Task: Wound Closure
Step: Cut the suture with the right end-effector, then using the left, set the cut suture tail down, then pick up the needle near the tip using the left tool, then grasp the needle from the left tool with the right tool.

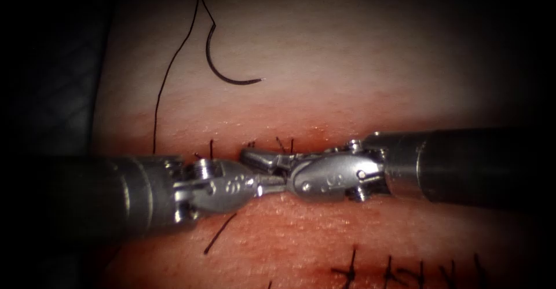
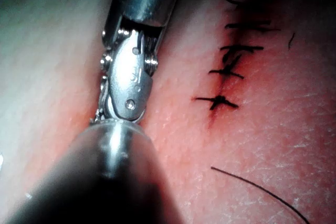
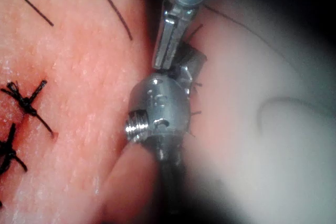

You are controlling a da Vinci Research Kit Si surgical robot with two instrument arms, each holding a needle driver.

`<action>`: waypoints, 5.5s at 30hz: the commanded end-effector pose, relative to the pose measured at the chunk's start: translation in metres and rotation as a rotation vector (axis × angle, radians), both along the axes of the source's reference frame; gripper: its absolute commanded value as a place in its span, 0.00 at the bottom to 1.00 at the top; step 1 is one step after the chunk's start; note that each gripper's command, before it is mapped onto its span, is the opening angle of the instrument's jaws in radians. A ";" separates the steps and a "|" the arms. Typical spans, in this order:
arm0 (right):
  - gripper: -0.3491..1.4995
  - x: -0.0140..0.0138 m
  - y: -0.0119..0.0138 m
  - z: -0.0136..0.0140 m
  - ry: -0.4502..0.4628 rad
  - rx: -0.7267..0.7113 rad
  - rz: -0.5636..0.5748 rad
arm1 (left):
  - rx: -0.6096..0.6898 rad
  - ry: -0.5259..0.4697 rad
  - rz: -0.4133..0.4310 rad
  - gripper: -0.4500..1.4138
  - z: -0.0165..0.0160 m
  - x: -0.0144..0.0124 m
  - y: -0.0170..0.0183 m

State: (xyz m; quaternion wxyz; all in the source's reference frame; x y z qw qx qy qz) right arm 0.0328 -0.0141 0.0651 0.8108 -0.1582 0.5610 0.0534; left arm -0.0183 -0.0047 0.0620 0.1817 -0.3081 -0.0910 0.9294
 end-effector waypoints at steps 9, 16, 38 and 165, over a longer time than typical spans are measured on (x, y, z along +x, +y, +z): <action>0.99 -0.0025 0.0000 0.0008 -0.075 0.016 0.030 | -0.010 -0.014 0.022 0.00 -0.0002 0.0004 -0.0020; 0.99 -0.0107 0.0002 -0.0015 -0.115 0.020 0.087 | 0.015 -0.098 0.060 0.00 -0.0004 0.0010 -0.0065; 0.99 -0.0153 -0.0019 -0.0040 -0.143 0.077 0.123 | 0.208 0.081 0.073 0.50 0.0052 0.0053 -0.0122; 0.90 -0.0094 0.0047 -0.0050 0.545 1.575 0.232 | -0.743 -1.088 0.486 0.00 -0.0014 0.0034 0.0024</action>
